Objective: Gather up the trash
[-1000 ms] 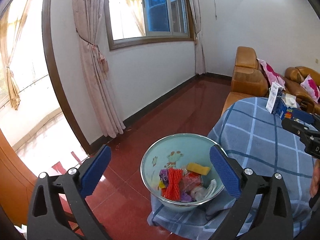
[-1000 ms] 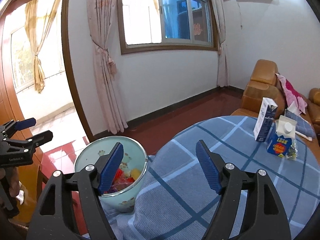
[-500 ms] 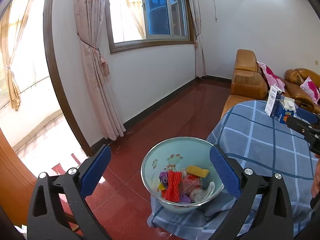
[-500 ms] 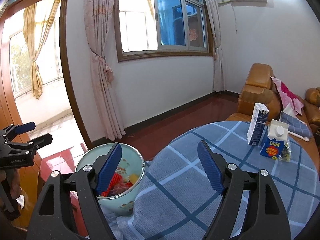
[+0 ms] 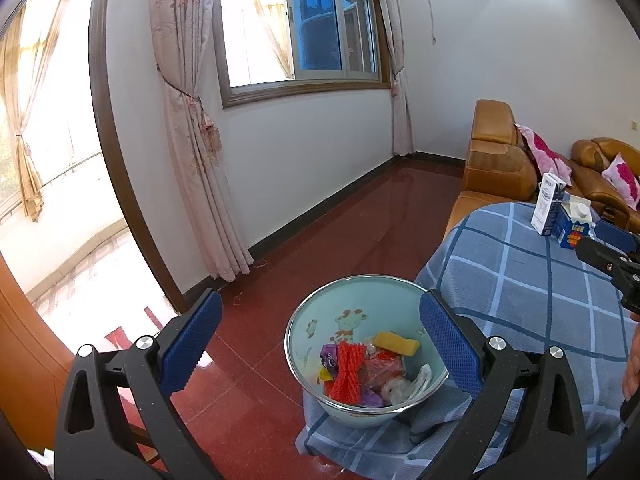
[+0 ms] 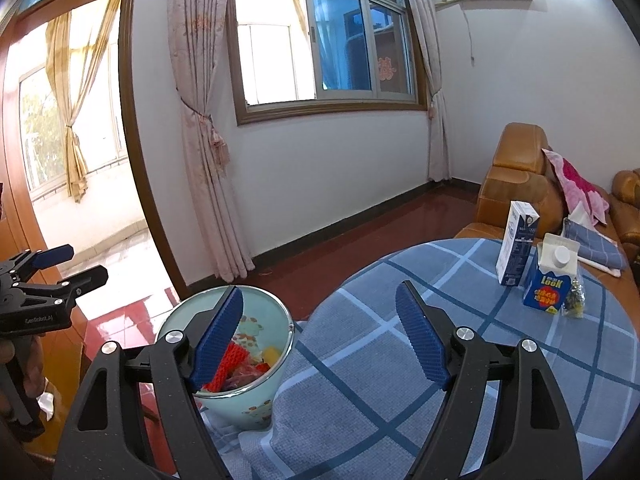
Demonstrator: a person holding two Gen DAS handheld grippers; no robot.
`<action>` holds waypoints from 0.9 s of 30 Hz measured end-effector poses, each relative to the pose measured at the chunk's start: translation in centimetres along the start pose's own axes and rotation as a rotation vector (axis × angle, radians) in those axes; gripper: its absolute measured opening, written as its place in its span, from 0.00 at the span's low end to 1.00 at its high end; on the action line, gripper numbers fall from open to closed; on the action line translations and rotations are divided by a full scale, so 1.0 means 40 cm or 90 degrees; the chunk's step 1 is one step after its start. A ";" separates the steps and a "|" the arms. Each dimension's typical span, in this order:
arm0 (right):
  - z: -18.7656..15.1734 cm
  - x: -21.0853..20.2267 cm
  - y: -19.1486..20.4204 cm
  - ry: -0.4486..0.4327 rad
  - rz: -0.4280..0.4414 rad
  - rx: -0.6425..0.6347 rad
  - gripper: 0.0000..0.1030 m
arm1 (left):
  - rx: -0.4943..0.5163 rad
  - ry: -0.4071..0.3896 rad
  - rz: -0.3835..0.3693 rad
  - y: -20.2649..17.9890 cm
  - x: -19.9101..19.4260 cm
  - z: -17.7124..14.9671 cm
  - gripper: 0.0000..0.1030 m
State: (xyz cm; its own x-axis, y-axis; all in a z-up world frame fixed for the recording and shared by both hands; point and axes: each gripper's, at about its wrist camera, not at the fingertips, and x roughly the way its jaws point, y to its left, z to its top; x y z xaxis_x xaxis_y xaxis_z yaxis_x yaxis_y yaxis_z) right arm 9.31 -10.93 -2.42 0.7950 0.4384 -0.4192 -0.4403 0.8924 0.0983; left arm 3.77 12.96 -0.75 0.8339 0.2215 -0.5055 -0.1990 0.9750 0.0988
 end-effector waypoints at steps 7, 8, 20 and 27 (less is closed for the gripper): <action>-0.001 0.000 0.000 0.000 0.000 0.000 0.76 | 0.001 -0.001 0.003 0.000 0.001 0.001 0.94; 0.000 0.000 0.000 -0.001 0.000 -0.001 0.76 | 0.002 -0.002 0.004 0.000 0.001 0.002 0.94; -0.001 -0.001 -0.001 -0.002 -0.001 0.000 0.76 | 0.006 -0.006 0.001 0.001 -0.002 0.005 0.94; -0.006 -0.001 -0.001 -0.004 -0.005 -0.001 0.76 | 0.022 -0.012 0.000 -0.009 -0.007 0.007 0.94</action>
State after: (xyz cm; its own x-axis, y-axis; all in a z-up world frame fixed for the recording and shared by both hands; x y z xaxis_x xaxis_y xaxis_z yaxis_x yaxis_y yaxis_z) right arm 9.20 -11.02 -2.61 0.8009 0.4323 -0.4144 -0.4347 0.8956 0.0943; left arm 3.75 12.53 -0.38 0.8431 0.2221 -0.4898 -0.1815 0.9748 0.1295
